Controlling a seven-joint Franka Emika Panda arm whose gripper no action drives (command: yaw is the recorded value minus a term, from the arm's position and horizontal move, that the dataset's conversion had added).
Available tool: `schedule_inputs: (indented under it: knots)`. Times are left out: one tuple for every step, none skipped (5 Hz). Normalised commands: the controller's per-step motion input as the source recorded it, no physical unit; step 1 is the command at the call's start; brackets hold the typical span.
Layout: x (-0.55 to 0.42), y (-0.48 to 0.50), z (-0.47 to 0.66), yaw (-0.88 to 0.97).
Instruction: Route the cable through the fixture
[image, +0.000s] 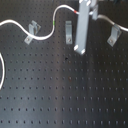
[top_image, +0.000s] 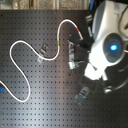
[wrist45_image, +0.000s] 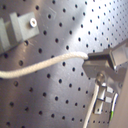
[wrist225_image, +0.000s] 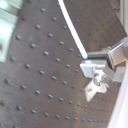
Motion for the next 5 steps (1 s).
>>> schedule_inputs:
  knots:
    - [0.583,-0.403,-0.23,-0.01]
    - [0.309,-0.134,-0.02,0.47]
    - [0.486,0.433,-0.09,0.33]
    - [0.131,0.772,-0.07,0.02]
    - [0.043,0.811,-0.03,0.00]
